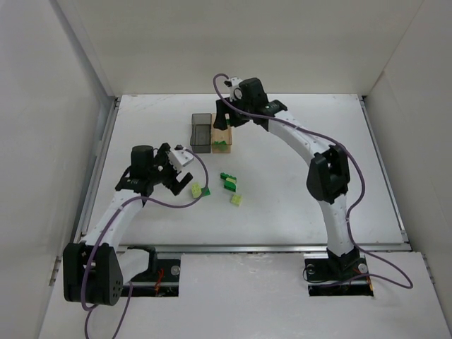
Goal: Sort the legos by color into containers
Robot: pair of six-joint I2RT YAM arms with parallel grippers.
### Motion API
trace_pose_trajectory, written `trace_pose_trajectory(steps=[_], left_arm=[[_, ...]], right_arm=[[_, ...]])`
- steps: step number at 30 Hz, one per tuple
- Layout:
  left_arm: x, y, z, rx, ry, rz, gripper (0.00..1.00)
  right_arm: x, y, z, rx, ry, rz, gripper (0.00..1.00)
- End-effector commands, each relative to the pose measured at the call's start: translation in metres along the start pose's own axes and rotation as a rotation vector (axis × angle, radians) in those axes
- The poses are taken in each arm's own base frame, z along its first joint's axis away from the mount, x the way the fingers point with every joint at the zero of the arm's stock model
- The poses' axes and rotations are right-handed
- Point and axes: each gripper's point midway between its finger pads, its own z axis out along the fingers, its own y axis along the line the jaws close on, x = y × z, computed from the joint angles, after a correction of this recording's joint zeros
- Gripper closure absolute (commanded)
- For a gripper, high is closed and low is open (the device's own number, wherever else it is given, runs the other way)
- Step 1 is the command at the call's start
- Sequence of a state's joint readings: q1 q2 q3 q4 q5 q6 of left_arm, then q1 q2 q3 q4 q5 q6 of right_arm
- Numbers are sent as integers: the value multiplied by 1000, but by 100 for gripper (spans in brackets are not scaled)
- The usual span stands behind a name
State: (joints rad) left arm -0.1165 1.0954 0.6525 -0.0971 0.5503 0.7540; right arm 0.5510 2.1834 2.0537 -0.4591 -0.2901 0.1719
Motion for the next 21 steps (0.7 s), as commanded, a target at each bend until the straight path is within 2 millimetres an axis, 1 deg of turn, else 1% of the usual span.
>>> trace_pose_trajectory(steps=[1, 2, 3, 4, 5, 6, 7, 8, 10, 12, 13, 14, 15, 17, 18, 19, 20, 21], left_arm=[[-29, 10, -4, -5, -72, 25, 1], [-29, 10, -4, -5, -72, 25, 1], [-29, 10, -4, -5, -72, 25, 1], [-31, 10, -5, -10, -78, 29, 1], [-27, 8, -4, -4, -71, 24, 1], [-27, 8, -4, -4, -71, 24, 1], [-27, 8, -4, -4, -71, 24, 1], [-23, 5, -3, 1, -64, 9, 1], [-25, 6, -3, -4, -72, 3, 1], [-27, 7, -5, -9, -78, 8, 1], [-27, 7, -5, -9, -78, 8, 1], [-27, 7, -5, -9, -78, 8, 1], [-27, 7, -5, -9, -78, 8, 1], [-27, 7, -5, -9, -78, 8, 1], [-25, 4, -6, -8, -77, 7, 1], [-25, 4, -6, -8, -77, 7, 1], [-25, 4, -6, -8, -77, 7, 1], [-25, 4, -6, -8, -77, 7, 1]], right_arm=[[17, 0, 17, -22, 67, -4, 21], [23, 4, 22, -26, 80, 5, 21], [20, 3, 23, -20, 67, 1, 21], [22, 2, 24, -19, 65, 11, 20], [22, 0, 25, -9, 63, 11, 20], [22, 0, 25, -9, 63, 11, 20], [20, 1, 25, -11, 55, 9, 22], [25, 0, 29, -19, 67, 12, 35], [25, 0, 31, -19, 67, 12, 52], [29, -3, 39, -17, 75, 24, 65], [29, -3, 39, -17, 75, 24, 68], [32, -5, 44, -16, 81, 26, 68], [36, -6, 46, -13, 93, 29, 62], [33, -5, 44, -13, 91, 38, 55], [34, -4, 44, -22, 93, 38, 45], [24, 0, 38, -28, 66, 30, 38], [21, 2, 35, -30, 56, 27, 38], [19, 3, 31, -31, 53, 26, 41]])
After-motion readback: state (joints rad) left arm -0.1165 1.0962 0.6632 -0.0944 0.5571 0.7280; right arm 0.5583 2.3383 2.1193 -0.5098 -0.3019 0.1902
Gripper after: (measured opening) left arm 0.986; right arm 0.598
